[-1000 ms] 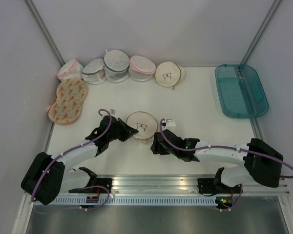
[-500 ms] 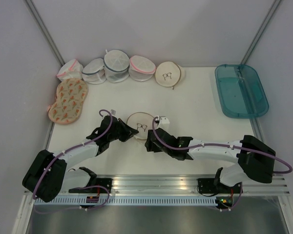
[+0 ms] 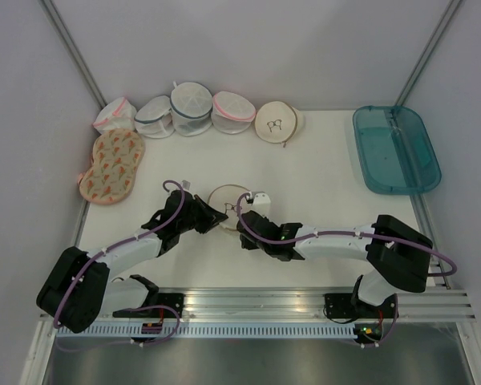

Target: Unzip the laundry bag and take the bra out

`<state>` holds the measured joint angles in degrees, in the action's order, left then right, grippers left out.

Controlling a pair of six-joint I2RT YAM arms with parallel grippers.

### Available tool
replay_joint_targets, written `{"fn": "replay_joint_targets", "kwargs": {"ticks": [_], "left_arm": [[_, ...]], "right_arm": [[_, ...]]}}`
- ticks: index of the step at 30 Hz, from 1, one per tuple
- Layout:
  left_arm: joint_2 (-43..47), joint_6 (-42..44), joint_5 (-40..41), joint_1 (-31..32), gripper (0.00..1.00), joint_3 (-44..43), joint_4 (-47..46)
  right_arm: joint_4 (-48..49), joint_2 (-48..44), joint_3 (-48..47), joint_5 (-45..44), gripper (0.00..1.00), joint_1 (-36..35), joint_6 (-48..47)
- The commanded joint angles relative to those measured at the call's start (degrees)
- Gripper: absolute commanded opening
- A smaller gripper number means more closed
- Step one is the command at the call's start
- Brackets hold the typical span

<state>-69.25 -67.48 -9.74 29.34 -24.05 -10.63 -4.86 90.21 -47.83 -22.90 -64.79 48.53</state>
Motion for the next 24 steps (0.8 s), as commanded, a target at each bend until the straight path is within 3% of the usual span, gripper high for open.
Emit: {"fn": "replay_joint_targets", "kwargs": {"ticks": [1,9,16,24], "left_arm": [[1.31,-2.30,-1.69,0.10,0.02,-1.87,-0.97],[0.35,-0.02,-3.71,0.10,0.02,-2.40,-0.97],[-0.53,4.72,-4.59,0.10,0.02,-3.98,1.49],[-4.74,19.22,-9.14,-0.08,0.02,-11.88,8.35]], "right_arm": [[-0.49,0.23,-2.35,-3.29,0.25,-0.42,-0.72],[-3.66,-2.32,-1.65,-7.86,0.01,-0.25,-1.60],[-7.87,-4.08,-1.12,-10.06,0.01,-0.33,-2.48],[-18.86,-7.42,-0.51,-16.30,0.00,-0.16,-3.09]]}}
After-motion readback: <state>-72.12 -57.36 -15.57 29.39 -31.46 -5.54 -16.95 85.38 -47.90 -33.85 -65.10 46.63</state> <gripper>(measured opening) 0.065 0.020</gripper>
